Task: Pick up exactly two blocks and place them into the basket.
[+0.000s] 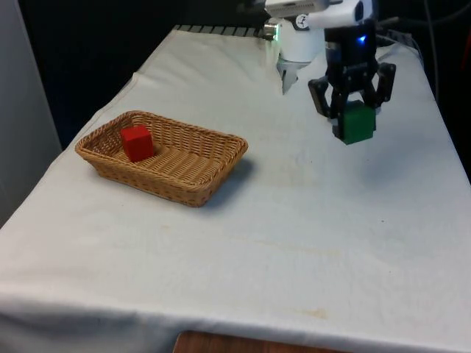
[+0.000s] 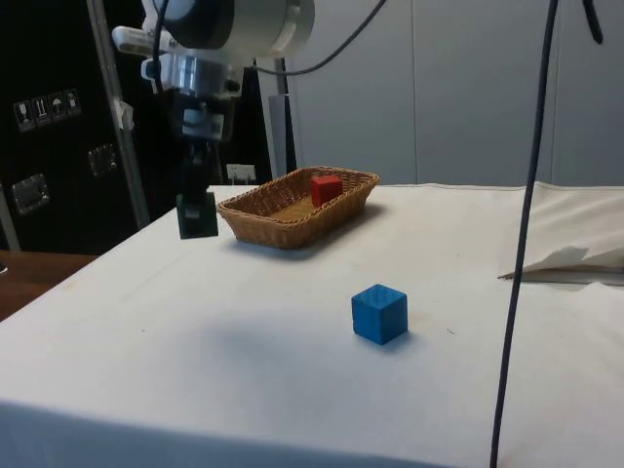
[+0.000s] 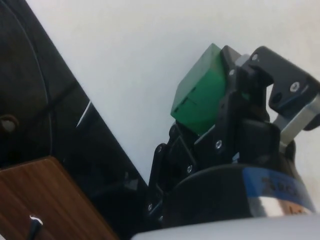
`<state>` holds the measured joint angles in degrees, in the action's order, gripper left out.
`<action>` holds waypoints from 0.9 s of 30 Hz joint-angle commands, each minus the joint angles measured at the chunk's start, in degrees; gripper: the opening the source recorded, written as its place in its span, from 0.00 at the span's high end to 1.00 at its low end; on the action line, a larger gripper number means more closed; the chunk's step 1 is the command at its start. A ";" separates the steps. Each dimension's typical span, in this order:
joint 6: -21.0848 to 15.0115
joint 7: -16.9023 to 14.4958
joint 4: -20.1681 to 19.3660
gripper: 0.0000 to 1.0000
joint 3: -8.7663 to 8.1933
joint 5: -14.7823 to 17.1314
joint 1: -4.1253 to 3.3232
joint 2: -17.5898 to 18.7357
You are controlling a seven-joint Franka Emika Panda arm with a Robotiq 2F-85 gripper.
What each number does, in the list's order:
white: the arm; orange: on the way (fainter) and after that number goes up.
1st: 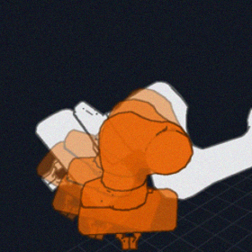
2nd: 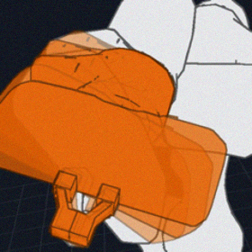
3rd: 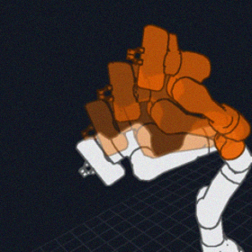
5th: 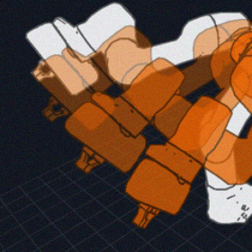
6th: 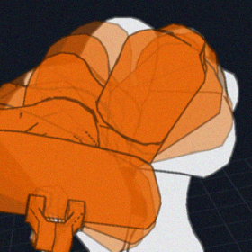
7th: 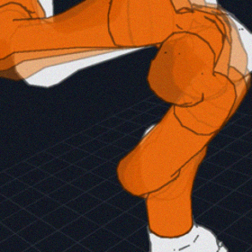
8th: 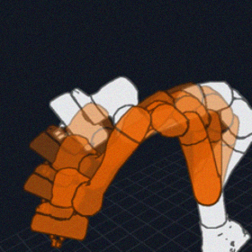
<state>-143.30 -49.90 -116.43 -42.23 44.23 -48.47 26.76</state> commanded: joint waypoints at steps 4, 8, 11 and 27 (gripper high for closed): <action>0.92 1.15 0.23 1.00 -1.66 -2.29 -0.06 -0.29; 0.92 1.32 0.29 1.00 -2.06 -2.98 0.17 -0.40; 0.69 1.26 0.34 1.00 -2.64 -3.50 0.40 -0.17; -0.57 1.78 0.23 1.00 -3.72 -3.90 1.55 1.26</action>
<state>-143.53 -48.82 -116.14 -45.49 40.91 -46.58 27.62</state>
